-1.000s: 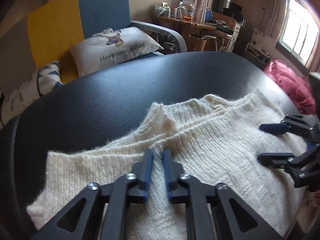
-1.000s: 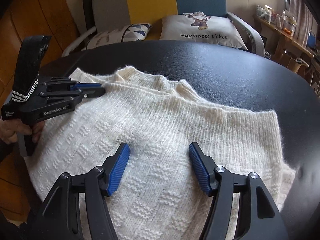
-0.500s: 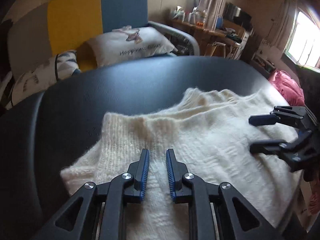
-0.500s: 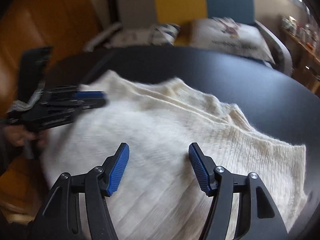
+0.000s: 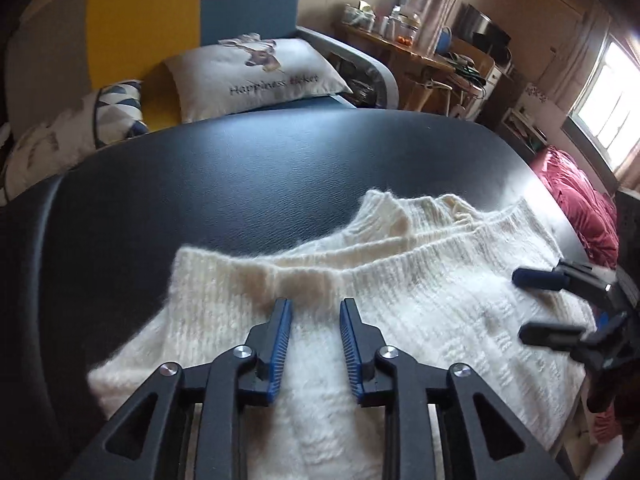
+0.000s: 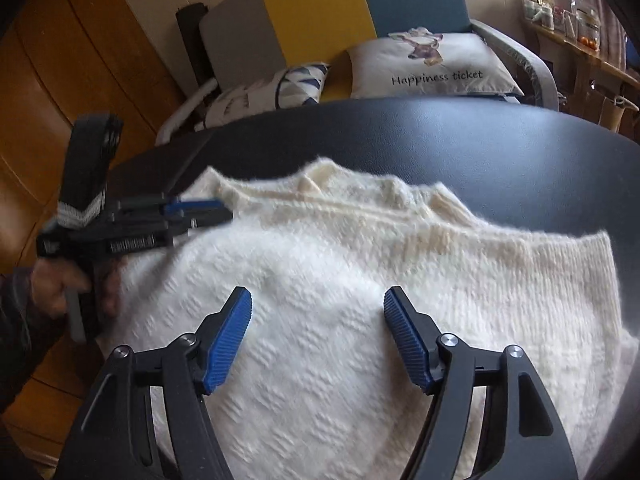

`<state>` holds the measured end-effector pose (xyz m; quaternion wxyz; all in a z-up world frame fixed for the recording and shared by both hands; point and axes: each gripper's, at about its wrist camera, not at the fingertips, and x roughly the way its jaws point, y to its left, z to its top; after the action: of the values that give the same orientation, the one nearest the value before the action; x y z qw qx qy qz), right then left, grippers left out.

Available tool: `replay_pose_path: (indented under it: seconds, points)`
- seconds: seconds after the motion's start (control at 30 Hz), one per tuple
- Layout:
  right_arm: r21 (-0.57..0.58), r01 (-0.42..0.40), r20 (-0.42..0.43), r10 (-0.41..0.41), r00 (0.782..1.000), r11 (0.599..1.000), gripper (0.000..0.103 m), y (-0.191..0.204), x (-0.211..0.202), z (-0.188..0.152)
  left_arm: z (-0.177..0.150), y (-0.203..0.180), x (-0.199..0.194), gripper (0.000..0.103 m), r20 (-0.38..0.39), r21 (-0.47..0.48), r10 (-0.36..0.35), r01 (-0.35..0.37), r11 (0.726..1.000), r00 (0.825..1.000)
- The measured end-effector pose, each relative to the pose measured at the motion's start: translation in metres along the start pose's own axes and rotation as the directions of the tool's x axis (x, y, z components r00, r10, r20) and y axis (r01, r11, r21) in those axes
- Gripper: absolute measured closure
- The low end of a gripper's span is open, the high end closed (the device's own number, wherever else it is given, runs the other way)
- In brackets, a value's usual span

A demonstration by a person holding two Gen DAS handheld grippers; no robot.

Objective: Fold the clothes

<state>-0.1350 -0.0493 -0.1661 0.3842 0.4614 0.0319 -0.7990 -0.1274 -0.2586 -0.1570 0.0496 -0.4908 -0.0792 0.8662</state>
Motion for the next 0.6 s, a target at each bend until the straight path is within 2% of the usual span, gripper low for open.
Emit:
replay_pose_path:
  seconds: [0.1, 0.13, 0.17, 0.2, 0.23, 0.33, 0.43, 0.5, 0.6]
  points:
    - [-0.017, 0.006, 0.006, -0.006, 1.000, 1.000, 0.031, 0.000, 0.002, -0.008, 0.001, -0.021, 0.008, 0.071, -0.005, 0.100, 0.093, -0.092, 0.991, 0.996]
    - [-0.024, 0.013, 0.009, -0.013, 1.000, 1.000, 0.031, 0.002, 0.003, -0.009, 0.001, -0.027, 0.009, 0.076, 0.004, 0.127, 0.122, -0.121, 0.984, 0.993]
    - [-0.030, 0.020, 0.011, -0.020, 1.000, 0.999, 0.031, 0.003, 0.004, -0.009, 0.000, -0.031, 0.008, 0.090, 0.015, 0.127, 0.125, -0.126, 0.984, 0.992]
    - [-0.038, 0.028, 0.011, -0.027, 1.000, 0.999, 0.031, 0.005, 0.004, -0.010, -0.001, -0.031, 0.007, 0.097, 0.028, 0.108, 0.113, -0.115, 0.987, 0.993]
    - [-0.045, 0.035, 0.012, -0.035, 0.999, 0.998, 0.031, 0.007, 0.004, -0.011, -0.002, -0.030, 0.005, 0.098, 0.042, 0.085, 0.107, -0.110, 0.990, 0.993]
    - [-0.055, 0.049, 0.014, -0.048, 0.999, 0.997, 0.031, 0.009, 0.003, -0.011, -0.007, -0.024, -0.005, 0.099, 0.117, 0.029, 0.090, -0.094, 0.995, 0.989]
    - [-0.041, 0.053, 0.023, -0.052, 0.998, 0.998, 0.031, 0.006, 0.000, -0.008, -0.006, -0.012, -0.020, 0.099, 0.202, -0.047, 0.068, -0.059, 0.997, 0.977]
    - [-0.030, 0.057, 0.027, -0.056, 0.998, 0.998, 0.031, 0.004, -0.001, -0.005, -0.001, -0.005, -0.015, 0.099, 0.191, -0.079, 0.063, -0.049, 0.996, 0.979]
    - [-0.022, 0.073, 0.007, -0.073, 0.997, 0.997, 0.031, -0.001, 0.009, -0.009, 0.000, -0.001, 0.005, 0.099, 0.119, -0.097, 0.061, -0.050, 0.994, 0.991]
